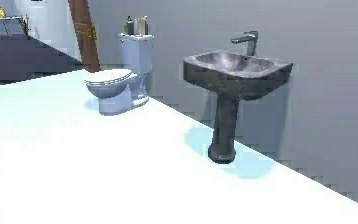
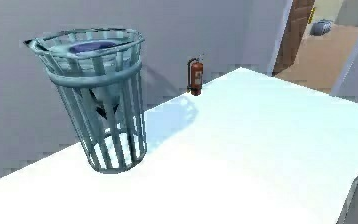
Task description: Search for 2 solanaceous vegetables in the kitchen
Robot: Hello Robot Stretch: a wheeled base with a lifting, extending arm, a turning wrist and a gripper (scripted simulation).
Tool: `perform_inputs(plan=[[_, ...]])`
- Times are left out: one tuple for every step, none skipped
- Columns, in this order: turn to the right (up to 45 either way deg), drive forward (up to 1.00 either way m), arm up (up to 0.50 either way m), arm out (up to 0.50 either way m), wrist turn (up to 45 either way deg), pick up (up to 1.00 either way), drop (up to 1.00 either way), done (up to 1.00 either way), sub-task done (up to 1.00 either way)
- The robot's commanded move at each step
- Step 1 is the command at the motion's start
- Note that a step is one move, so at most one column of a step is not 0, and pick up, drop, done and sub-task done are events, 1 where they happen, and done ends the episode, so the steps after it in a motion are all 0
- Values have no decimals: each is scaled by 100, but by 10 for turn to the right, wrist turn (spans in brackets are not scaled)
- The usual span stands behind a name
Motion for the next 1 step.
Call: perform_inputs(plan=[[450, 0, 0, 0, 0, 0, 0, 0, 0]])
